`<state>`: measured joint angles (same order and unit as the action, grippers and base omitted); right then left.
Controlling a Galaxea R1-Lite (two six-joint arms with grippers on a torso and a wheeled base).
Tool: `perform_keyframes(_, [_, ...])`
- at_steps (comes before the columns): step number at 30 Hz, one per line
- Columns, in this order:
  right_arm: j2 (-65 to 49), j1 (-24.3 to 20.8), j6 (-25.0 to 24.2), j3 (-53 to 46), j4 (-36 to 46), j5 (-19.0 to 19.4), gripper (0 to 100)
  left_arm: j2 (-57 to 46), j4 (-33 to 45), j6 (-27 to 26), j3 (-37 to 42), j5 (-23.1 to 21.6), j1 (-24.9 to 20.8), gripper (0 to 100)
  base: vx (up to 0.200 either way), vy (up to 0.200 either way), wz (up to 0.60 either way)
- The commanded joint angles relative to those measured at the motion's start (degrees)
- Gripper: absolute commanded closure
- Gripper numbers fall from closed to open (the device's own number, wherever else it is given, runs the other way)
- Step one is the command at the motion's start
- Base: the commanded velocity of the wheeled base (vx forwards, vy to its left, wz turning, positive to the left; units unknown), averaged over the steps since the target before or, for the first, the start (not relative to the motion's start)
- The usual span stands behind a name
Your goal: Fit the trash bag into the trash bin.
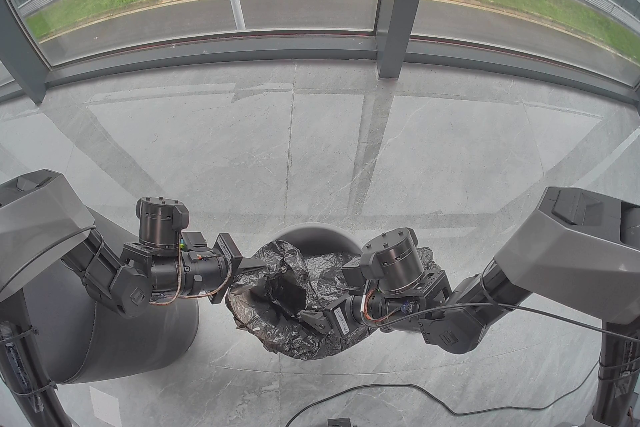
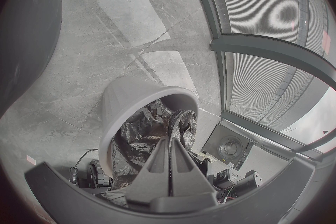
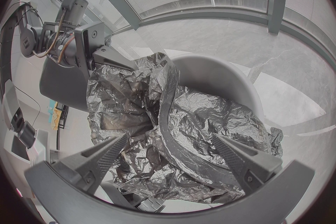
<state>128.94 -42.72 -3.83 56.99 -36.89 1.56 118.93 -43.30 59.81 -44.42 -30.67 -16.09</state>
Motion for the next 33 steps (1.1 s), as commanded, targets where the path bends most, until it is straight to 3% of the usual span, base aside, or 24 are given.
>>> perform_keyframes(1, [1.1,0.0,0.0,0.2,0.0,0.0,0,0.0,0.0,0.0,0.0,0.0,0.0,100,0.000,0.000,0.00])
perform_keyframes(2, [1.0,0.0,-0.1,0.2,0.0,-0.1,100,0.0,0.0,0.0,-0.1,0.0,0.0,100,0.000,0.000,0.00])
perform_keyframes(18, [0.3,0.9,0.0,1.0,0.0,-0.1,100,-0.2,0.0,0.0,0.5,0.0,0.0,100,0.000,0.000,0.00])
perform_keyframes(33, [-2.3,6.2,1.6,7.6,1.7,-1.5,100,-0.6,0.0,-0.3,1.4,0.1,0.9,100,0.000,0.000,0.00])
